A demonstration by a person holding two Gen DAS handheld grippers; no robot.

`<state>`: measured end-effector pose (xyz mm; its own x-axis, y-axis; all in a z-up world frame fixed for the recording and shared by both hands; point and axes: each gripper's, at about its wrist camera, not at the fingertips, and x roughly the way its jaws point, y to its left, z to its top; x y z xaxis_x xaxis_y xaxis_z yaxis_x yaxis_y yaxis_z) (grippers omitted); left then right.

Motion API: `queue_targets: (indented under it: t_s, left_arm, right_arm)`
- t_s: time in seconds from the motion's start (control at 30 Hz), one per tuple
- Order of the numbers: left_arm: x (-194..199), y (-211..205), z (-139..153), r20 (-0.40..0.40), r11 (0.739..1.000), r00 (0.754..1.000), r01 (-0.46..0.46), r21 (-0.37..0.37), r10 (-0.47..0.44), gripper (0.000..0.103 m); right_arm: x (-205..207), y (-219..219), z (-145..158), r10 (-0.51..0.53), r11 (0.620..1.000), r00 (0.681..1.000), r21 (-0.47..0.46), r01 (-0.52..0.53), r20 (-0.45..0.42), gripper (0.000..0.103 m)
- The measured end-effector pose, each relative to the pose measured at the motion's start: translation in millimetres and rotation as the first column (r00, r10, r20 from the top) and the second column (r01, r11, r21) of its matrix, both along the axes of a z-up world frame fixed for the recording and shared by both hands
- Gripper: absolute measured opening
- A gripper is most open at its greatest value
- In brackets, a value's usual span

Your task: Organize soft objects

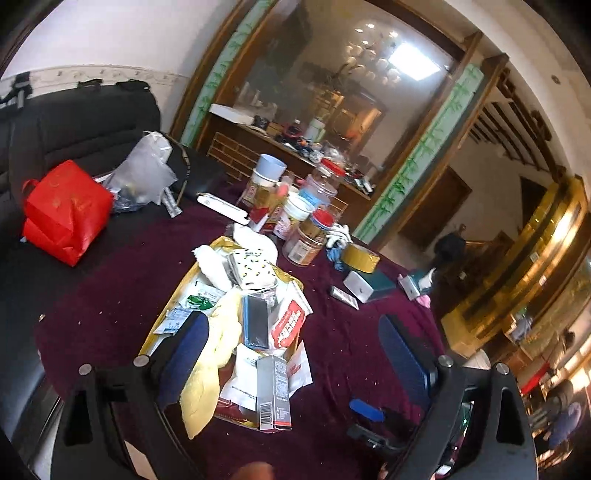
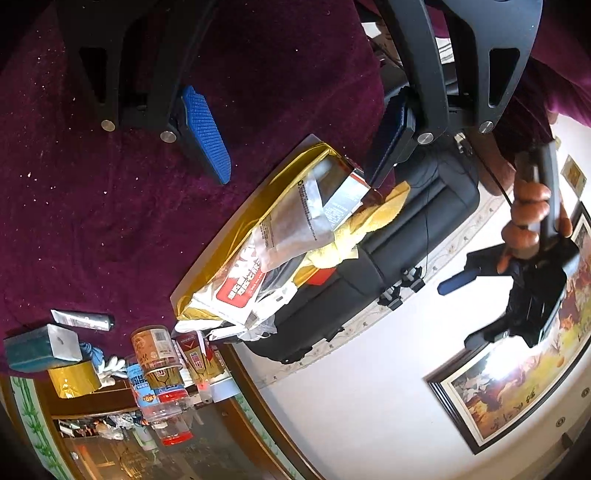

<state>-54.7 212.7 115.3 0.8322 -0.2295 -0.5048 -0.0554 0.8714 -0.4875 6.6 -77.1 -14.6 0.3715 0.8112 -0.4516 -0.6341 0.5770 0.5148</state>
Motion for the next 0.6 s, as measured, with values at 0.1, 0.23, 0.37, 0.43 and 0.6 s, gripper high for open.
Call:
queue_targets:
  t_s: [0.1, 0.23, 0.37, 0.43, 0.6]
  left_arm:
    - [0, -7, 1, -0.011, 0.998, 0.999, -0.042, 0.043, 0.042, 0.094]
    - [-5, -25, 2, 0.038, 0.953, 0.979, -0.206, 0.222, 0.202, 0.094]
    - [-5, -43, -3, 0.084, 0.88, 0.952, -0.304, 0.366, 0.294, 0.094]
    - [-2, -48, -9, 0.083, 0.853, 0.943, -0.328, 0.406, 0.323, 0.094]
    - [3, -51, -22, 0.075, 0.827, 0.939, -0.332, 0.453, 0.336, 0.094]
  right_arm:
    - [-2, 2, 0, 0.004, 1.0, 1.0, -0.014, -0.004, 0.013, 0.076]
    - [-2, 4, 0, 0.003, 1.0, 1.0, -0.024, -0.003, 0.012, 0.076]
    - [-1, 4, -1, -0.006, 1.0, 1.0, -0.028, 0.007, 0.008, 0.076]
    - [0, 4, -1, -0.013, 0.999, 1.0, -0.032, 0.013, 0.007, 0.076]
    - [1, 4, -3, -0.026, 0.999, 1.0, -0.039, 0.026, -0.001, 0.076]
